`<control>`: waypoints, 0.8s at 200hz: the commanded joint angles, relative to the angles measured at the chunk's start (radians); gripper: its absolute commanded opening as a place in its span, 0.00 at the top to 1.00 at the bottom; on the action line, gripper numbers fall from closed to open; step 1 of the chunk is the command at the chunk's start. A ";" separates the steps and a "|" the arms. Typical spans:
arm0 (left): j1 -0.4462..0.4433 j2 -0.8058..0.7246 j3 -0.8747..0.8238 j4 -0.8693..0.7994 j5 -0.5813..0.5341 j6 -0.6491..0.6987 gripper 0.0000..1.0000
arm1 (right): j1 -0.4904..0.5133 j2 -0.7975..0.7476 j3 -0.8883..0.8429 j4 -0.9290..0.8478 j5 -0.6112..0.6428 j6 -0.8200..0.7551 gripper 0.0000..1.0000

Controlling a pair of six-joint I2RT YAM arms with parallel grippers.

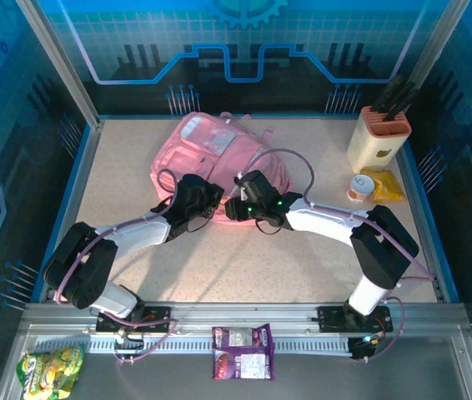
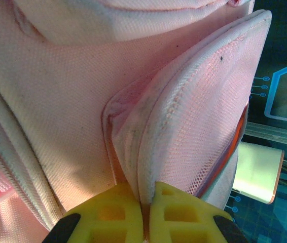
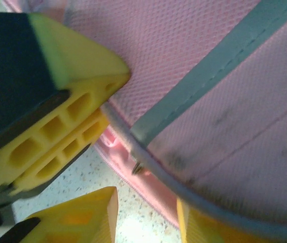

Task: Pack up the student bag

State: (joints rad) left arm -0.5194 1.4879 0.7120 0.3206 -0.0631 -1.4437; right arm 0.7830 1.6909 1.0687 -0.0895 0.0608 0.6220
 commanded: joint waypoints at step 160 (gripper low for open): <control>-0.022 -0.026 0.050 0.076 0.036 0.004 1.00 | 0.041 0.020 0.063 0.092 0.180 -0.028 0.71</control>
State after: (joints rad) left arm -0.5198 1.4879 0.7120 0.3344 -0.0856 -1.4467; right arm 0.8181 1.7481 1.0996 -0.0605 0.1993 0.6018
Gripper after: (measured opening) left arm 0.071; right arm 0.285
